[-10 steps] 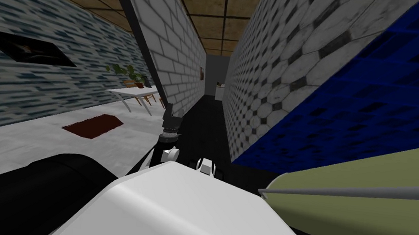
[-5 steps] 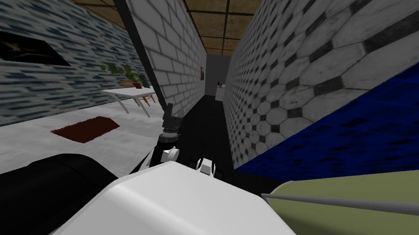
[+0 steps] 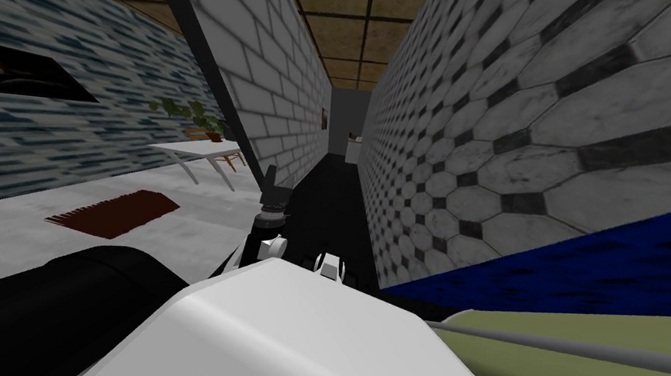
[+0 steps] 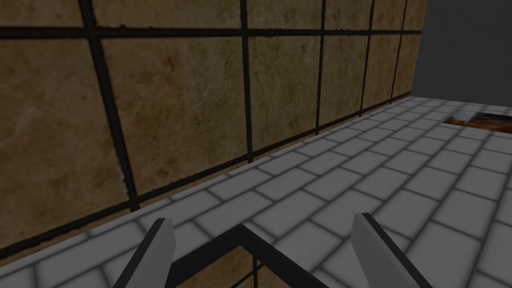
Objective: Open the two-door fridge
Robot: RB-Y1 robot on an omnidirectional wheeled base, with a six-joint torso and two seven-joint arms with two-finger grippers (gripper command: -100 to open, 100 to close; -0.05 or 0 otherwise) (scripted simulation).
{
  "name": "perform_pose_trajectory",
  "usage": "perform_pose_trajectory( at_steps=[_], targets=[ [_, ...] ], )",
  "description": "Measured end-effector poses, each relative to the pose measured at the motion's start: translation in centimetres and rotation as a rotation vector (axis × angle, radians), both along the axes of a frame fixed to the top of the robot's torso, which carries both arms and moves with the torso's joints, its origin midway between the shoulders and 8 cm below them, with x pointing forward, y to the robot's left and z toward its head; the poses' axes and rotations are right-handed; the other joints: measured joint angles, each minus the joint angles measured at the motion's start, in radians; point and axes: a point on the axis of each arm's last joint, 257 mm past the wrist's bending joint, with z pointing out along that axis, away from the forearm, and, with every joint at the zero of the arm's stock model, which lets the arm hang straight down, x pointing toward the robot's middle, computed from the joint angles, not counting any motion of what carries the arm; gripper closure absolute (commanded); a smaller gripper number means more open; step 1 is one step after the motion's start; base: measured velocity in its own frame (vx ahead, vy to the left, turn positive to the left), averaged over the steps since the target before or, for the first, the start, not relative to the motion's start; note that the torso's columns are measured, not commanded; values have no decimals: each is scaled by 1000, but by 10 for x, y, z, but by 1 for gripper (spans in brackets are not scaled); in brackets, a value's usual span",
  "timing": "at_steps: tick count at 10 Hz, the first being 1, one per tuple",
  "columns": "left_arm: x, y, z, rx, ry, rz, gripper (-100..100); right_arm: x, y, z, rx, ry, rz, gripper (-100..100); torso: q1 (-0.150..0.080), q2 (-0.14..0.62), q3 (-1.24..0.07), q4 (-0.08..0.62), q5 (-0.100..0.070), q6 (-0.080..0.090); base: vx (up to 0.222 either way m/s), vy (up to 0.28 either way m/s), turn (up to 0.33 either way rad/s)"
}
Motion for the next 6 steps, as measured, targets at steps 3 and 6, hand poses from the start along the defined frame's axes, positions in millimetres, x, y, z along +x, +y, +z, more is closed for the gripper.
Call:
perform_pose_trajectory(
  at_steps=[3, 6],
  targets=[
    [0, 0, 0, 0, 0, 0, 0, -15, -7, 2, -3, 1, -54, 100, -4, 0, -1, 0, 0, 0, 259, 74, 22],
    [0, 0, 0, 0, 0, 0, 0, -38, -15, 5, -8, 0, -119, 100, -7, 2, 0, 0, -1, 2, 259, 49, 19]
  ],
)
